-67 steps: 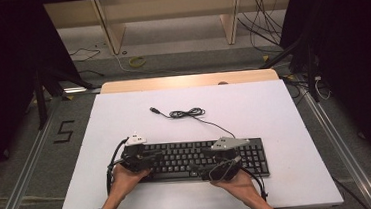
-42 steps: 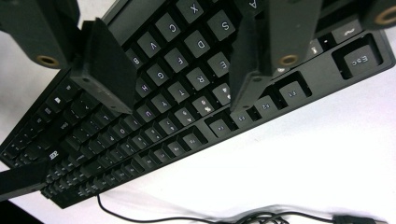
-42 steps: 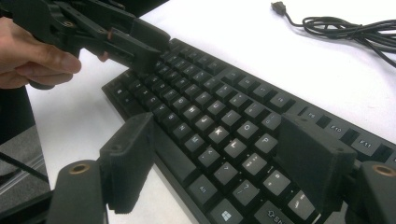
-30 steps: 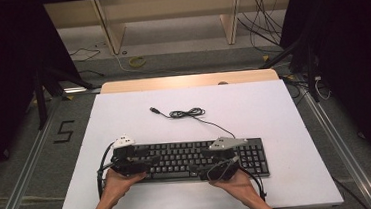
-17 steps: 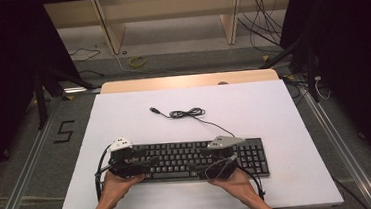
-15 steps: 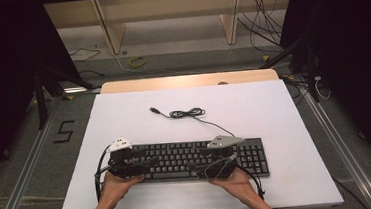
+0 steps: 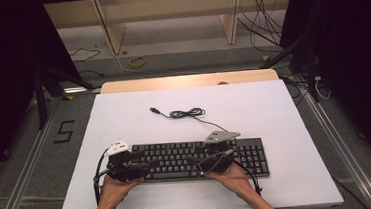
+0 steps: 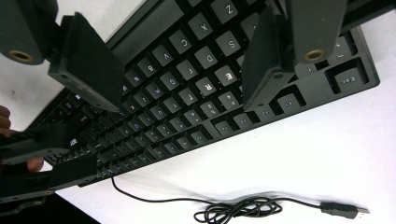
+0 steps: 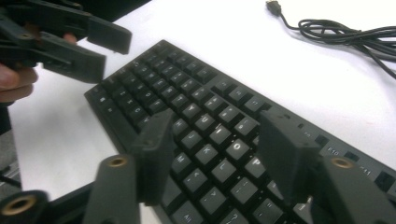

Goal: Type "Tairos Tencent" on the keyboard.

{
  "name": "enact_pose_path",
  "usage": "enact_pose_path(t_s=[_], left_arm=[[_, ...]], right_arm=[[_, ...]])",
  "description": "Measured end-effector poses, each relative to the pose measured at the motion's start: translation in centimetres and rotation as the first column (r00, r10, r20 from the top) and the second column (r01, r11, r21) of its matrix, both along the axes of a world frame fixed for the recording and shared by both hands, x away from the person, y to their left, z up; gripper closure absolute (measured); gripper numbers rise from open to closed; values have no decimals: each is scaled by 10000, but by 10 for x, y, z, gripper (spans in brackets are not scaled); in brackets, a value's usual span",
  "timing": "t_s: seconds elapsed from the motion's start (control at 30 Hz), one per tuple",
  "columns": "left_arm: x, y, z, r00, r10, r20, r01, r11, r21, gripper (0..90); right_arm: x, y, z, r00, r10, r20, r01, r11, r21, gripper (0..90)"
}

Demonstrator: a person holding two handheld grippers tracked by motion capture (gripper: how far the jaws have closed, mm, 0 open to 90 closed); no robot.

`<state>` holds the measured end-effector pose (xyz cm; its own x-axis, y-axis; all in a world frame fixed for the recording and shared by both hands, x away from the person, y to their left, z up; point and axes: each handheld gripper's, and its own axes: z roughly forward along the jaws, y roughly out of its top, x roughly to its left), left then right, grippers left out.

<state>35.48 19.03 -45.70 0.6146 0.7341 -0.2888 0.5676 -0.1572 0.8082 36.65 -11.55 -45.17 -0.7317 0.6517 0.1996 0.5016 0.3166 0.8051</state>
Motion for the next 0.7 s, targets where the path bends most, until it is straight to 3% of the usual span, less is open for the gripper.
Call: enact_pose_path(t_s=[0.47,0.7], left_arm=[[-6,3,-2,9999,58,110,-57,9999,-91,293],[-8,3,-3,9999,73,142,-72,9999,-83,294]], right_arm=[[16,8,-5,9994,-224,-282,205,9977,-645,797],[21,11,-8,9986,-355,-393,312,9940,-1047,900]])
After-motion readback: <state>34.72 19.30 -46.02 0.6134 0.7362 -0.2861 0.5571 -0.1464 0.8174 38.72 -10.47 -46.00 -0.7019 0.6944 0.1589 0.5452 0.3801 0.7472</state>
